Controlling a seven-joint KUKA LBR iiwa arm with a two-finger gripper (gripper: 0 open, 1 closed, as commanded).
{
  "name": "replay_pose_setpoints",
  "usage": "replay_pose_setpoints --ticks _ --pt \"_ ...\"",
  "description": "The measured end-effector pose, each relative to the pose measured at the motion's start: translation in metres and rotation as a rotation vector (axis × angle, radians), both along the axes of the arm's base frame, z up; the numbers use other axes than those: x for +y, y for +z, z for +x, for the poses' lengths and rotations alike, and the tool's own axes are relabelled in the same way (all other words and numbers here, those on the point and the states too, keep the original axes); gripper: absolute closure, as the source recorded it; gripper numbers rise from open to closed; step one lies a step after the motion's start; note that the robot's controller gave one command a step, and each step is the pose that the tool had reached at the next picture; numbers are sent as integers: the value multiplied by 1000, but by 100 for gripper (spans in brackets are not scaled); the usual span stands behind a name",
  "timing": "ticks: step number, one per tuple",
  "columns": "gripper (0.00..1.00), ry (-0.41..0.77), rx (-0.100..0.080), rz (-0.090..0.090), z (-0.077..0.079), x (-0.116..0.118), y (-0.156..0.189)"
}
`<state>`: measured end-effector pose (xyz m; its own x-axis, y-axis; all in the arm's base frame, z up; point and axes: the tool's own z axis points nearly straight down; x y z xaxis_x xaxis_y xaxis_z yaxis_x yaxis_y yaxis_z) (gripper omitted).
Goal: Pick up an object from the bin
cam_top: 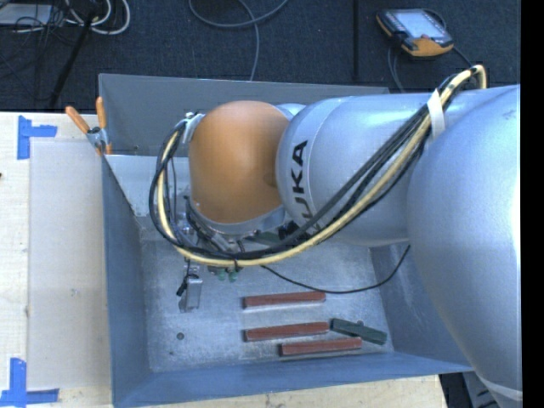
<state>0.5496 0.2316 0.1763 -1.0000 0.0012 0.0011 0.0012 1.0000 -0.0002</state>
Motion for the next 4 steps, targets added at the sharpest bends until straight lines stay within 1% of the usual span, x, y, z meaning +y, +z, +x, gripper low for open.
replay_pose_setpoints --ticks 1,2,3,4 --pt "0 53 -4 1 2 -58 -73" --pt "0 80 10 -1 25 -111 -66" --pt "0 138 -7 0 27 -130 -49" --pt "0 69 -1 1 10 -185 -101"
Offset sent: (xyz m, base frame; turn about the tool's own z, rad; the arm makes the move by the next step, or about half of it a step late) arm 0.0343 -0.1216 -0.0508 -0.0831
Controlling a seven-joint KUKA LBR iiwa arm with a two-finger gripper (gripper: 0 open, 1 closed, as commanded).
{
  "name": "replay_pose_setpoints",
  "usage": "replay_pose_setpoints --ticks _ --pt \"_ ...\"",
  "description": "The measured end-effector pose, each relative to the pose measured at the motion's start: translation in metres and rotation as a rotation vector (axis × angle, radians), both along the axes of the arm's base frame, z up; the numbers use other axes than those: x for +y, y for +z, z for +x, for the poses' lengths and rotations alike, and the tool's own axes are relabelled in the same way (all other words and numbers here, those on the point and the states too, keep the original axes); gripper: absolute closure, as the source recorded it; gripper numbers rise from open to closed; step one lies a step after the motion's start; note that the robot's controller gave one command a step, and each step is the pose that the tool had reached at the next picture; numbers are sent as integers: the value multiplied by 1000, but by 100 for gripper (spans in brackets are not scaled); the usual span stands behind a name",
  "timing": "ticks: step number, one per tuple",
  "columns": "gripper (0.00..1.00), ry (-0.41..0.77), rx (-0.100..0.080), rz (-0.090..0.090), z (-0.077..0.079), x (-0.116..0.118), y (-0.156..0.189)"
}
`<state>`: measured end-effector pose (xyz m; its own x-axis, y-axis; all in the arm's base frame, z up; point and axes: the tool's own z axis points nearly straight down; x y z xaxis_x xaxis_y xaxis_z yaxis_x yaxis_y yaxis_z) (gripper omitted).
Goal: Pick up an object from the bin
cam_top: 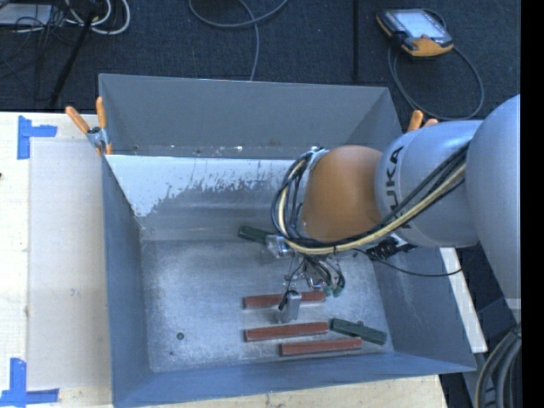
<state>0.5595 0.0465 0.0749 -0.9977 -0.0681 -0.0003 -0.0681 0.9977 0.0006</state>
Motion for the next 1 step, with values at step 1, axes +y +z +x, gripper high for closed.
replay_pose_setpoints --ticks 1 --pt "100 173 1 1 -11 -15 -5"
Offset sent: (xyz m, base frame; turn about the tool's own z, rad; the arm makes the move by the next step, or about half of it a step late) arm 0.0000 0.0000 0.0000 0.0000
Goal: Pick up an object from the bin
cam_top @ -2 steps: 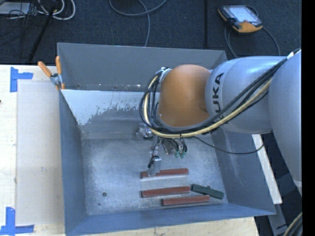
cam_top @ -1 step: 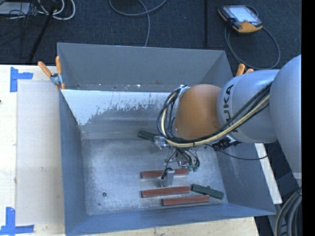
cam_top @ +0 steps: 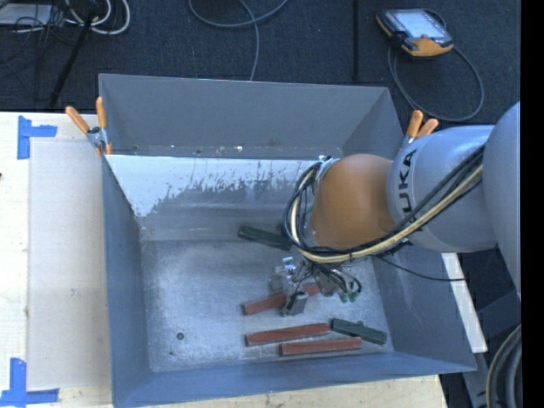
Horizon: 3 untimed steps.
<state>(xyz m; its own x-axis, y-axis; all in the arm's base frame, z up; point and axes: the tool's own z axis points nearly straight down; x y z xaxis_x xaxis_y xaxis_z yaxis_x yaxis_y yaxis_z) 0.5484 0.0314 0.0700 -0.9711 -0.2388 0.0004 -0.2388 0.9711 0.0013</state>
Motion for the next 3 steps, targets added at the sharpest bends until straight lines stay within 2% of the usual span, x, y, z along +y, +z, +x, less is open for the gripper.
replay_pose_setpoints --ticks 2,3 --pt "100 -1 4 0 -1 0 3" --pt "100 0 6 -1 -2 0 18"
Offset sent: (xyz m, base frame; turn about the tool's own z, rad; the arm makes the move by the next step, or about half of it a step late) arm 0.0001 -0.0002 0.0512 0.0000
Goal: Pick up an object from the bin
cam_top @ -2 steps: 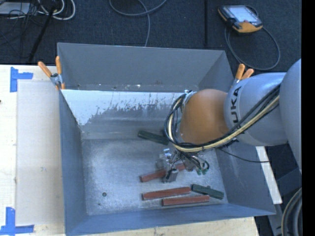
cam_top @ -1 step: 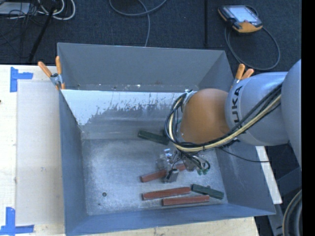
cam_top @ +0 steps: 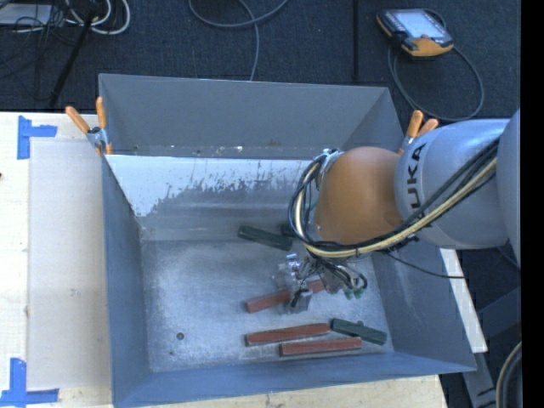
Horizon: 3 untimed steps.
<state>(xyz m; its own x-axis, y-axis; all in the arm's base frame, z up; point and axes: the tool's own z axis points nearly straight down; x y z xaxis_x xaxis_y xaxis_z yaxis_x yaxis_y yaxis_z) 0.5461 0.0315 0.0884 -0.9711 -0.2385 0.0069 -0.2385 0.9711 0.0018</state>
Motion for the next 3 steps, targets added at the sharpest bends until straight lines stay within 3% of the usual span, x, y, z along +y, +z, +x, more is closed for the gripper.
replay_pose_setpoints --ticks 3 --pt "100 -2 -6 0 1 1 41"
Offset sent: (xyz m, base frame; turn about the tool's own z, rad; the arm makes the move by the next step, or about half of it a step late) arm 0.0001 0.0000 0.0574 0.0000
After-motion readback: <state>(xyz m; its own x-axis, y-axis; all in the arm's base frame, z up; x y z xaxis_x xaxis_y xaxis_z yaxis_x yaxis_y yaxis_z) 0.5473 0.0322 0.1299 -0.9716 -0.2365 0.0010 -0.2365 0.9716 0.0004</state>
